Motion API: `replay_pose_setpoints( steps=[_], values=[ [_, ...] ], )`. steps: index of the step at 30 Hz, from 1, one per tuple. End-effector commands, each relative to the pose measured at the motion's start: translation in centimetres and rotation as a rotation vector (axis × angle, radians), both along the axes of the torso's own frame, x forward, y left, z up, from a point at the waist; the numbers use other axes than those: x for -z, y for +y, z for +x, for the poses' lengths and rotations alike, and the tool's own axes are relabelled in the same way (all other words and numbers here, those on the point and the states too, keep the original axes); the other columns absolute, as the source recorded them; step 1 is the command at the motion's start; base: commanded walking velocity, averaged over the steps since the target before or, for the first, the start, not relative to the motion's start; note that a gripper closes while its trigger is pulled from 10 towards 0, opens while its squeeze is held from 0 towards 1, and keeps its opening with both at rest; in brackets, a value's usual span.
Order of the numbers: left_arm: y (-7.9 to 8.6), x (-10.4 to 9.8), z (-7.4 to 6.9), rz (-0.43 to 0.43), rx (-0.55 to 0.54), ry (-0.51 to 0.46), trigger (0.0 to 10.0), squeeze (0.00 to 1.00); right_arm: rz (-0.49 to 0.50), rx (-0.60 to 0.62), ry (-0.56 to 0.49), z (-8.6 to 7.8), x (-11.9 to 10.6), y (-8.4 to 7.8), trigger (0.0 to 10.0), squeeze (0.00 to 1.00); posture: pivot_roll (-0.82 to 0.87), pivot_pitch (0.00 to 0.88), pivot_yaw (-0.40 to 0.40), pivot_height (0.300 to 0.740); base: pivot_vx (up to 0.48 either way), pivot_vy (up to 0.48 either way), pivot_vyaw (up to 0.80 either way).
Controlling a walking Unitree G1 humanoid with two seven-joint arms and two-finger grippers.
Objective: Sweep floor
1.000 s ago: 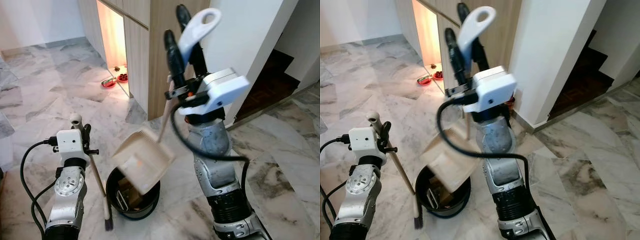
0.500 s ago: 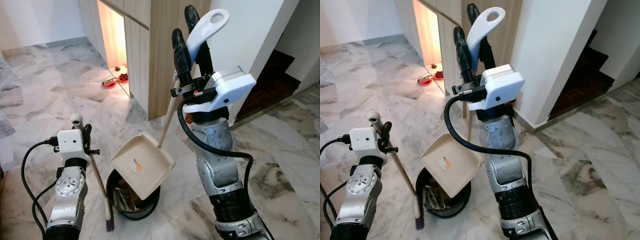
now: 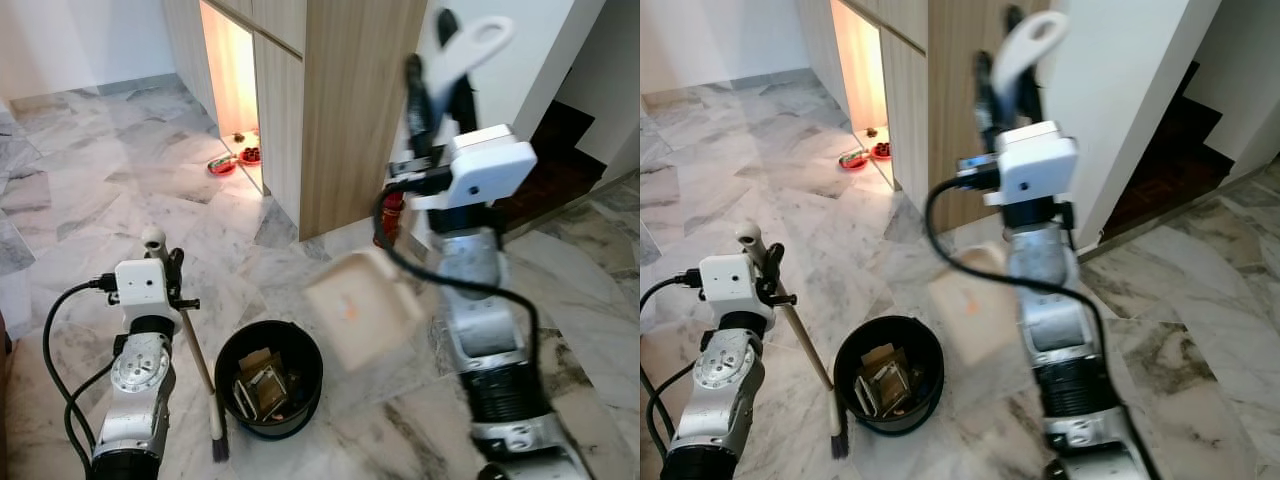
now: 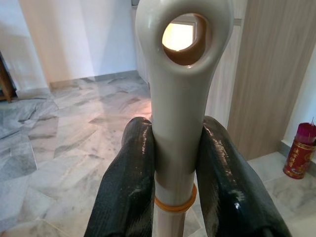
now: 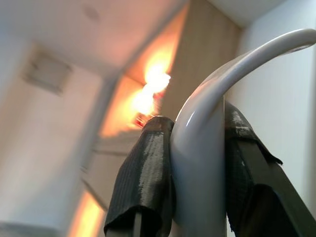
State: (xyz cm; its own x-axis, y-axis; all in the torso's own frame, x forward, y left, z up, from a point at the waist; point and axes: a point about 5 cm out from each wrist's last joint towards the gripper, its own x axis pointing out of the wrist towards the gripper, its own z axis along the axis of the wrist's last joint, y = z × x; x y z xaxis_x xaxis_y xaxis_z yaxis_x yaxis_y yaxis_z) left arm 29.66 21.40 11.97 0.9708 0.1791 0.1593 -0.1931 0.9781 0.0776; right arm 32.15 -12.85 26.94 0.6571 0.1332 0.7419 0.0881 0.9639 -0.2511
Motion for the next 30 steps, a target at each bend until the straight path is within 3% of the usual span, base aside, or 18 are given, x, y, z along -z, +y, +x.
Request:
replay_pose_setpoints(
  steps=[1,2,4,10,11,15,23,30],
  values=[
    [-0.1,-0.7,0.2,0.009,0.015,-0.036,10.0,0.00,-0.016,0.046,-0.025,0.0,-0.4,-0.8,10.0,0.00,0.07,0.000,-0.046,0.740,0.000,0.000,0.00],
    [-0.1,-0.7,0.2,0.009,0.015,-0.036,10.0,0.00,-0.016,0.046,-0.025,0.0,-0.4,-0.8,10.0,0.00,0.07,0.000,-0.046,0.740,0.000,0.000,0.00],
    [0.2,-0.3,-0.1,0.014,0.012,-0.021,10.0,0.00,-0.006,0.138,0.039,0.5,1.1,-2.7,10.0,0.00,0.06,0.000,-0.040,0.740,0.000,0.000,0.00],
    [0.3,0.0,-0.4,0.016,0.022,-0.005,10.0,0.00,0.068,0.202,0.146,0.9,3.6,-4.4,10.0,0.00,0.06,0.000,-0.039,0.740,0.000,0.000,0.00],
    [0.4,0.3,-0.6,0.015,0.022,0.004,10.0,0.00,0.093,0.230,0.195,1.0,5.1,-5.0,10.0,0.00,0.06,0.000,-0.038,0.740,0.000,0.000,0.00],
    [0.6,0.8,-1.2,0.014,0.028,0.021,10.0,0.00,0.093,0.268,0.297,1.1,8.1,-5.9,10.0,0.00,0.06,0.000,-0.037,0.740,0.000,0.000,0.00],
    [1.0,1.7,-2.0,-0.009,0.025,0.052,10.0,0.00,0.086,0.307,0.380,0.8,10.8,-6.7,10.0,0.00,0.05,0.000,-0.033,0.740,0.000,0.000,0.00],
    [0.9,2.8,-2.7,-0.088,0.039,0.080,10.0,0.00,0.296,0.354,0.482,0.7,13.3,-8.1,10.0,0.00,0.06,0.000,-0.036,0.740,0.000,0.000,0.00]
  ],
)
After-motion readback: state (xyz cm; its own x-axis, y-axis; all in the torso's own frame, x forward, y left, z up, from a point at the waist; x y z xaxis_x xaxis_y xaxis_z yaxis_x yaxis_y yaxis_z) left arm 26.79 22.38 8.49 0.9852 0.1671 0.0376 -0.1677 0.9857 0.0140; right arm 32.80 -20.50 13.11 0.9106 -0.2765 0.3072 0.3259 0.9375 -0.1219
